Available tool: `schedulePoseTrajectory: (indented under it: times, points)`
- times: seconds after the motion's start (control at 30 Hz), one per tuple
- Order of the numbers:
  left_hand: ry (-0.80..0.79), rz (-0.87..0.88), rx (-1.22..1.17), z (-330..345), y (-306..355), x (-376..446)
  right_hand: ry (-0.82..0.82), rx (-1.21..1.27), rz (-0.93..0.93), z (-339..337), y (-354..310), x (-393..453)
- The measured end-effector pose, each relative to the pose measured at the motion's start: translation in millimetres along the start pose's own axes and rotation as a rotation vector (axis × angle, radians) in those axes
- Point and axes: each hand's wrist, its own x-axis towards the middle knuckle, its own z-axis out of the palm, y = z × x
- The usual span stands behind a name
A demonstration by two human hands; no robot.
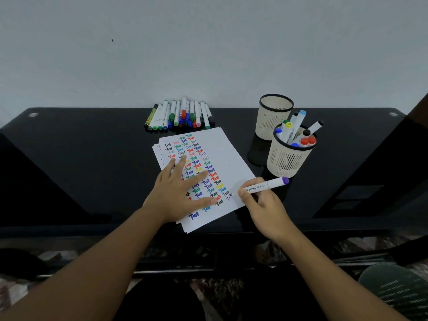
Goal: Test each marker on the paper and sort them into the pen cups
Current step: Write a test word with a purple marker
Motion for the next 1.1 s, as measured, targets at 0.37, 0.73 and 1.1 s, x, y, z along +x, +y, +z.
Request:
schedulePoseTrajectory:
  times: [0.37,0.73,1.1]
  points:
    - [-0.016,0.002,0.021,0.3,-1.3,0.2,-0.033,-0.008,0.005,-2.0,-3.7,-2.9]
    - [-0.017,-0.003,0.022,0.0,-0.7,0.9,-0.011,-0.032,-0.011,0.5,-1.6,0.2]
    - [-0.001,0.001,0.009,0.9,-1.1,1.1,-0.026,0.024,0.013,-1.7,-4.2,-2.0]
